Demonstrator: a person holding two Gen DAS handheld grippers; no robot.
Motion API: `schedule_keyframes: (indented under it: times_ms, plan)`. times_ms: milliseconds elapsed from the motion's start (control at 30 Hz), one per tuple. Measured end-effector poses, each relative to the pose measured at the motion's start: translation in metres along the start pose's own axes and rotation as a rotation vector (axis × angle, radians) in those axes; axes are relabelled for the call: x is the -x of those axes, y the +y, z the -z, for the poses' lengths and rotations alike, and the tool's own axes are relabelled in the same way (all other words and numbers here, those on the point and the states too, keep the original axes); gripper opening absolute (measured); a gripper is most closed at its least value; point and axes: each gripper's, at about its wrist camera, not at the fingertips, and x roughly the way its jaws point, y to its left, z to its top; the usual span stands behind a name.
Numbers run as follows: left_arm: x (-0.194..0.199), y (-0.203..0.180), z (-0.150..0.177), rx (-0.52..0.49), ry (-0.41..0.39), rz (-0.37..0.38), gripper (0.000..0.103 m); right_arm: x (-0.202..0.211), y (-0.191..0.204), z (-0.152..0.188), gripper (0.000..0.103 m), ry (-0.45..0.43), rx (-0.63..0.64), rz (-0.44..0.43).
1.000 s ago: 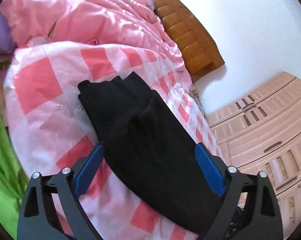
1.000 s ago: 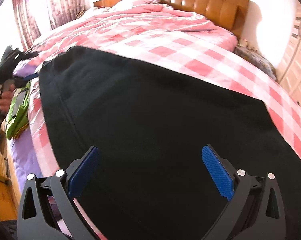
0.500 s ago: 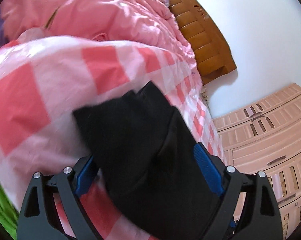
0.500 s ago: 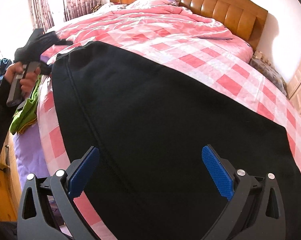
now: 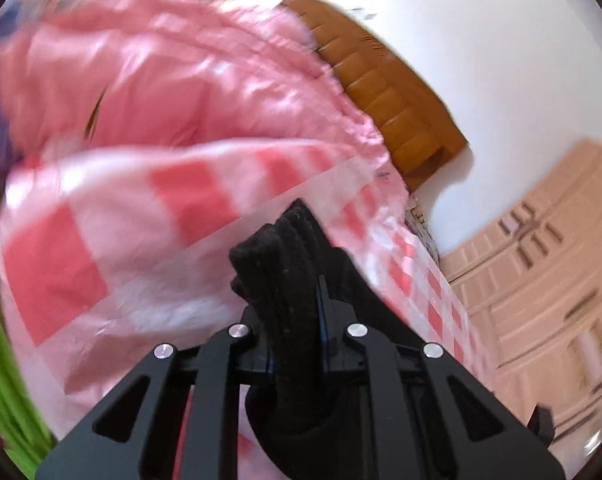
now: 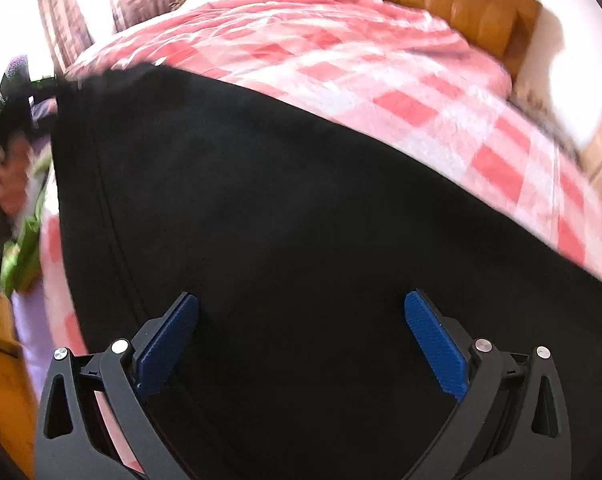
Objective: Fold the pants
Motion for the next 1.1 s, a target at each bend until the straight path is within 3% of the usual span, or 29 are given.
schedule_keyframes:
  times_ms: [167, 300, 400, 533, 633, 767, 800, 867, 900, 933, 1000, 1033, 1100]
  plan:
    - [0.035, -0.096, 0.011, -0.261, -0.086, 0.059, 0.014, 0.005, -0.009, 0.002, 0.099, -0.026, -0.030, -0.040]
    - [0.049, -0.177, 0.053, -0.471, -0.118, 0.109, 0.014, 0.060, -0.054, 0.022, 0.099, -0.205, -0.223, -0.075]
    - [0.049, -0.235, 0.106, -0.636, -0.121, 0.149, 0.014, 0.110, -0.102, 0.048, 0.099, -0.321, -0.370, -0.019]
    - [0.035, -0.293, 0.193, -0.814, -0.101, 0.176, 0.014, 0.162, -0.158, 0.089, 0.099, -0.411, -0.522, 0.067]
    - [0.015, -0.317, 0.260, -0.951, -0.049, 0.154, 0.014, 0.184, -0.186, 0.123, 0.099, -0.430, -0.590, 0.122]
    - [-0.024, -0.322, 0.328, -1.117, 0.083, 0.107, 0.016, 0.181, -0.201, 0.156, 0.099, -0.387, -0.644, 0.112]
    - [-0.028, -0.322, 0.339, -1.159, 0.112, 0.108, 0.027, 0.177, -0.202, 0.158, 0.099, -0.375, -0.646, 0.107]
    - [-0.022, -0.322, 0.355, -1.246, 0.084, 0.115, 0.055, 0.172, -0.203, 0.168, 0.099, -0.359, -0.650, 0.086]
    - [-0.011, -0.322, 0.361, -1.284, 0.101, 0.174, 0.083, 0.169, -0.200, 0.169, 0.099, -0.356, -0.650, 0.077]
    - [-0.002, -0.322, 0.363, -1.301, 0.103, 0.229, 0.091, 0.168, -0.196, 0.171, 0.099, -0.355, -0.650, 0.065]
    - [0.026, -0.316, 0.360, -1.316, 0.107, 0.333, 0.091, 0.167, -0.194, 0.173, 0.099, -0.357, -0.653, 0.047]
    - [0.034, -0.311, 0.352, -1.290, 0.110, 0.350, 0.091, 0.166, -0.192, 0.173, 0.099, -0.361, -0.653, 0.033]
    - [0.048, -0.296, 0.326, -1.165, 0.110, 0.368, 0.091, 0.165, -0.184, 0.172, 0.099, -0.375, -0.636, -0.011]
